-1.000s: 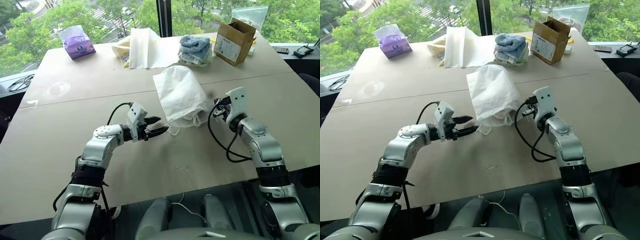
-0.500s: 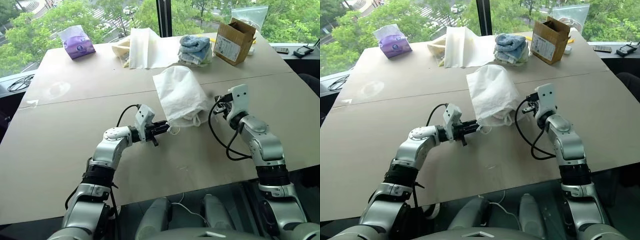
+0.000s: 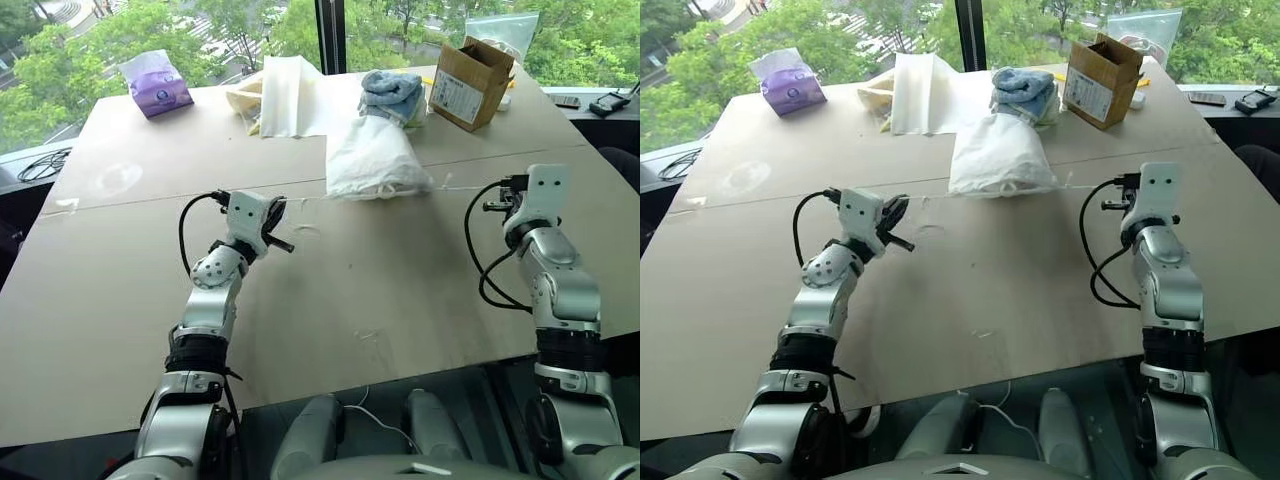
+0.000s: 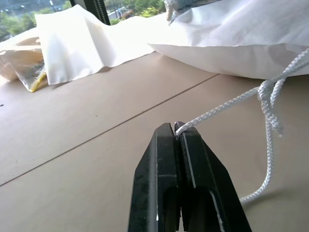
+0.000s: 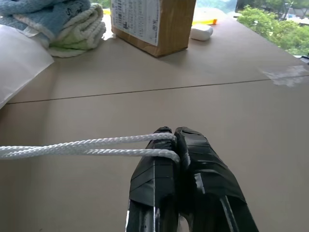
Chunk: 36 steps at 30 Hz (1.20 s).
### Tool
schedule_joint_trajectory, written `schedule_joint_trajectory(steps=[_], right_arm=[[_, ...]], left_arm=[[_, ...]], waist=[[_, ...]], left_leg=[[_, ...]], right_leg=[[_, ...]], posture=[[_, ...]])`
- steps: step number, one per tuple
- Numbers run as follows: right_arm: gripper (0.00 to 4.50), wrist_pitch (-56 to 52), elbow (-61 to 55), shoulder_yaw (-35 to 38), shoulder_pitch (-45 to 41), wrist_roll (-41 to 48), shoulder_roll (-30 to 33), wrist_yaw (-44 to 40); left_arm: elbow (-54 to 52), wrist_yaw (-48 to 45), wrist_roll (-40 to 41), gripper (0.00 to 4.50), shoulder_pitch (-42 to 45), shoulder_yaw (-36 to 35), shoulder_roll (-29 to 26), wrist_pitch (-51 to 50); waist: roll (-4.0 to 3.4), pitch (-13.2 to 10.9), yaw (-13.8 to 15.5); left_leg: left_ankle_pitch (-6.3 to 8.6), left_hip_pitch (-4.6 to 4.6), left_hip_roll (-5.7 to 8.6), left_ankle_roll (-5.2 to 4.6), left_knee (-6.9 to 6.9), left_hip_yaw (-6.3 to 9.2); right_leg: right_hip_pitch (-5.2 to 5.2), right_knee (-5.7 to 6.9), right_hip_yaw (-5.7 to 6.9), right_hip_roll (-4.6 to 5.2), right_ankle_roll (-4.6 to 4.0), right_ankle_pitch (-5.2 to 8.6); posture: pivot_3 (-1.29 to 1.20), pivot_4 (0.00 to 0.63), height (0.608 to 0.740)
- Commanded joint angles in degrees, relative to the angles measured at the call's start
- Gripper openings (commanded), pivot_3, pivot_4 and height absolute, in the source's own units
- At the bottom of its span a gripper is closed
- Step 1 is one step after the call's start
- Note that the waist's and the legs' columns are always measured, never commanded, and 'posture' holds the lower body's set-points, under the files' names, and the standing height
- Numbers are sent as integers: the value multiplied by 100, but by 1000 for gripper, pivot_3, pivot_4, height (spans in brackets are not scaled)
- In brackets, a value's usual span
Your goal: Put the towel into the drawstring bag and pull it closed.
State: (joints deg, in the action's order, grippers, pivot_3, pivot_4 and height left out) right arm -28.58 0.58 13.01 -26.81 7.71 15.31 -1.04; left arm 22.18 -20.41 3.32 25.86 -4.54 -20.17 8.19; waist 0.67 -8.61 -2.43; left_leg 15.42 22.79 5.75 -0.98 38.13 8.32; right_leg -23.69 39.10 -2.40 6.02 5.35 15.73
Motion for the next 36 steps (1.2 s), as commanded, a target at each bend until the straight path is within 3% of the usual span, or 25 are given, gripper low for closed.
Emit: schedule_joint_trajectory(steps=[1,8,13,24,30,33,36], right_arm=[[0,69,-144,447,-22,-37,54,408],[0,45,-177,473,-15,8,-54,643],[0,73,-208,547,47,-34,-47,751],[0,92,-217,1086,44,-89,-147,1724],[0,38,-150,1449,37,228,-230,2235],[0,-20,-150,1173,6,640,-243,1788],[0,14,-376,501,23,992,-184,851]], left_arm=[[233,1397,-524,41,205,-487,-147,359],[467,3731,-1627,41,405,-773,-495,47],[739,4899,-1855,41,546,-1115,-687,-697],[1290,6666,-2030,41,876,-1360,-1074,-1618],[1361,6980,-1939,41,941,-1434,-1128,-1961],[1307,6578,-1801,41,936,-1256,-1025,-1777],[1293,5308,-1376,41,943,-844,-803,-1249]], waist=[[0,0,0],[1,1,-4],[1,1,1],[2,1,0],[2,1,-5],[2,2,-5],[2,2,-3]], left_leg=[[0,0,0,0,0,0],[0,0,1,0,1,-2],[0,0,2,0,4,-1],[0,0,4,1,11,-3],[0,0,4,1,10,-4],[0,0,4,1,10,-4],[0,0,4,1,10,-5]], right_leg=[[0,1,0,0,0,0],[-5,13,-3,0,0,0],[-6,19,-1,0,0,0],[-12,37,-4,1,0,0],[-15,41,-6,1,0,0],[-15,41,-6,1,0,0],[-15,42,-6,1,0,0]], posture=[[0,150,740],[0,150,740],[0,150,740],[0,150,740],[0,150,740],[0,150,740],[0,150,740]])
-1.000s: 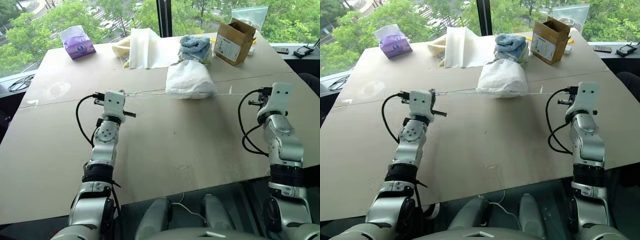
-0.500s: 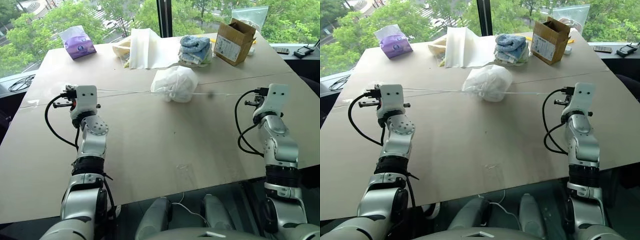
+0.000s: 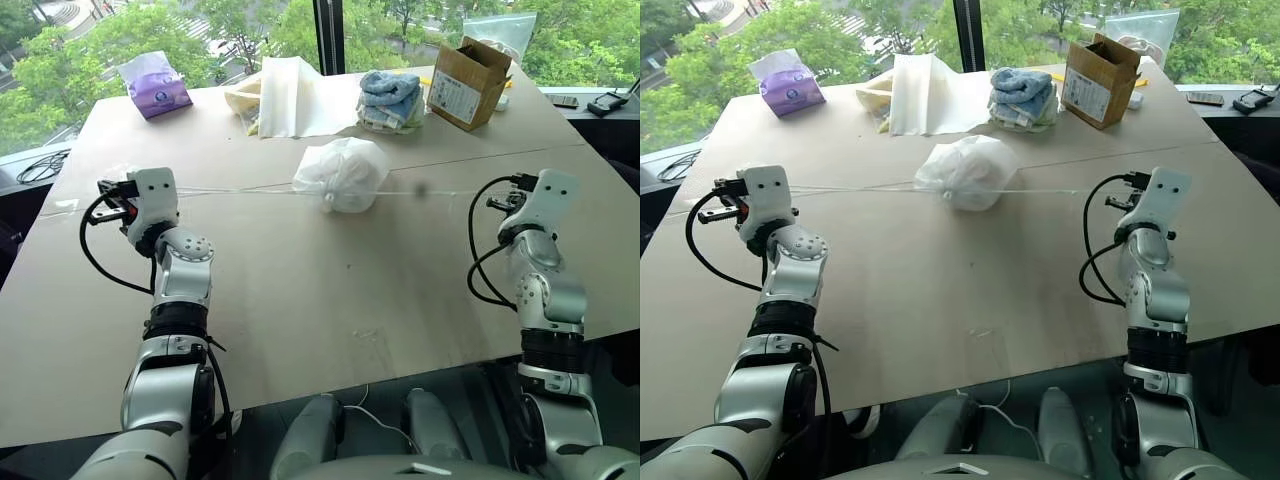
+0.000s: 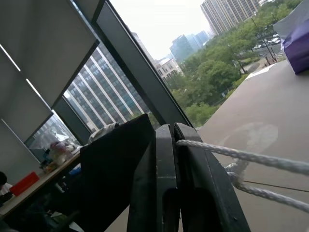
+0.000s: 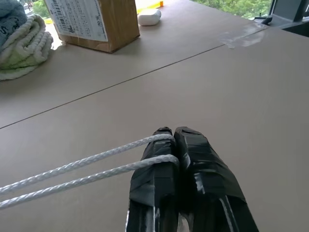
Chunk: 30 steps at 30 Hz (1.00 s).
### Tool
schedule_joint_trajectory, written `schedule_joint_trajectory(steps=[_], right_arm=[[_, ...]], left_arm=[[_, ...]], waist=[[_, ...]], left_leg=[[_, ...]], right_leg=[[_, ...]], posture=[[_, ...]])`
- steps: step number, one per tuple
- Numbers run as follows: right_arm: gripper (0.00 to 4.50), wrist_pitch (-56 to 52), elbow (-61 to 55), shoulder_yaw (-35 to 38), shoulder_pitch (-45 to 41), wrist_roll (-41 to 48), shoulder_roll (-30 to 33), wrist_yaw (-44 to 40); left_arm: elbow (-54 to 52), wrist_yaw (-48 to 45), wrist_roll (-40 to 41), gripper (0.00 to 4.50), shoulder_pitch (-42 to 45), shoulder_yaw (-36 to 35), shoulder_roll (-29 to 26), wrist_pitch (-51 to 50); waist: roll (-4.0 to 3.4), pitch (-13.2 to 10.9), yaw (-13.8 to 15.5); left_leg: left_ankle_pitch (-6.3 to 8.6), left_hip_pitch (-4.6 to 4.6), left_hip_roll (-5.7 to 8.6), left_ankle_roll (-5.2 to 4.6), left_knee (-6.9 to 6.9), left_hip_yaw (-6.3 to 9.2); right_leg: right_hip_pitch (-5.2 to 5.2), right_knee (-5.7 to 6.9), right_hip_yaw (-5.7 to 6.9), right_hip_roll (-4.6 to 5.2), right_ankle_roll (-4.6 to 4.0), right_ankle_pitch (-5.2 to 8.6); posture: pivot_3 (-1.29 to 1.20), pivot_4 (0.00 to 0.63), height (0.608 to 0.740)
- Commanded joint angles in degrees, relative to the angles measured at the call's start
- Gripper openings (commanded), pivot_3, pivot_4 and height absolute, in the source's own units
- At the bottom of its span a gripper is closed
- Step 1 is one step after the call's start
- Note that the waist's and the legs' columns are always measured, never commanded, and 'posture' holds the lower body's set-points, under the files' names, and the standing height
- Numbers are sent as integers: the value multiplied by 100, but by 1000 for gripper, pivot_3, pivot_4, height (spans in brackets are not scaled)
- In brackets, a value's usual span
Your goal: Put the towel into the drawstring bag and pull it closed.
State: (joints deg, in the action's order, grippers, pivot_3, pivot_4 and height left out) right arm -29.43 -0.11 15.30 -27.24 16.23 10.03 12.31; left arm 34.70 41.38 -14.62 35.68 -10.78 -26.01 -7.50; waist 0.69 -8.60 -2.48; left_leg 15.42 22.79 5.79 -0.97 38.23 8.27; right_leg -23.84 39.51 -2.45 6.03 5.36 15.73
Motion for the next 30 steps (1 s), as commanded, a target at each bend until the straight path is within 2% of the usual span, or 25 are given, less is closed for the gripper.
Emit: schedule_joint_trajectory(steps=[1,2,4,5,8,9,10,14,15,16,24,30], right_arm=[[0,83,-431,39,114,242,373,-837],[641,15,-565,-176,183,345,428,-1195],[1318,-129,-922,-675,434,545,651,-2054],[1802,-171,-1033,-811,525,586,736,-2304],[3268,-490,-1479,-1160,993,845,1175,-3165],[3631,-680,-1661,-1246,1171,988,1370,-3470],[4111,-818,-1853,-1316,1349,1137,1595,-3802],[4180,-1125,-2331,-1280,1873,1520,2302,-4576],[4180,-1081,-2371,-1244,1987,1517,2457,-4710],[4180,-976,-2384,-1183,2092,1496,2571,-4827],[4180,518,-1807,-547,2832,1223,2929,-5826],[4180,1313,-1317,-251,3103,1074,3044,-6312]], left_arm=[[-30,-1350,572,41,-77,-82,-138,544],[-131,-1916,780,0,-128,40,-46,763],[-541,-3489,1440,0,-349,322,170,1313],[-684,-4037,1669,0,-433,390,233,1489],[-1254,-5644,2296,866,-792,674,270,1490],[-1455,-6182,2553,1162,-914,746,248,1362],[-1661,-6705,2808,1626,-1037,819,200,1171],[-2425,-8134,3189,3473,-1629,1124,-287,493],[-2577,-8335,3256,3792,-1774,1110,-408,426],[-2703,-8496,3332,4392,-1894,1058,-526,320],[-2937,-9168,3327,4484,-2846,661,-1490,-122],[-3051,-9363,3437,4484,-3239,368,-1602,-23]], waist=[[0,0,3],[0,0,7],[0,0,3],[0,0,3],[0,0,3],[0,0,4],[0,0,6],[-1,0,-29],[-2,0,-31],[-1,0,-16],[-1,0,50],[-4,1,51]], left_leg=[[0,0,0,0,0,0],[0,0,1,0,0,-1],[0,1,1,0,-2,-2],[0,1,0,0,-3,-2],[1,3,-1,-1,-2,0],[1,3,-2,-1,-2,1],[1,5,-2,-2,-2,3],[2,4,-6,-4,-6,0],[2,-2,-9,-4,-8,0],[3,-6,-10,-4,-8,-1],[4,-7,-10,-8,-5,5],[5,-13,-12,-9,-10,3]], right_leg=[[0,0,0,0,0,0],[0,-1,1,0,0,0],[1,-4,1,1,0,0],[1,-7,1,1,0,0],[4,-13,3,1,0,0],[6,-15,3,1,0,0],[6,-19,4,1,0,0],[9,-30,0,-2,0,0],[12,-30,0,-4,-1,0],[14,-31,1,-5,-1,0],[23,-47,9,-3,-1,0],[27,-52,7,-2,-1,0]], posture=[[0,150,740],[0,150,740],[0,150,740],[0,150,740],[0,150,740],[0,150,740],[0,150,740],[0,150,740],[0,150,740],[0,150,740],[0,150,740],[0,150,740]])
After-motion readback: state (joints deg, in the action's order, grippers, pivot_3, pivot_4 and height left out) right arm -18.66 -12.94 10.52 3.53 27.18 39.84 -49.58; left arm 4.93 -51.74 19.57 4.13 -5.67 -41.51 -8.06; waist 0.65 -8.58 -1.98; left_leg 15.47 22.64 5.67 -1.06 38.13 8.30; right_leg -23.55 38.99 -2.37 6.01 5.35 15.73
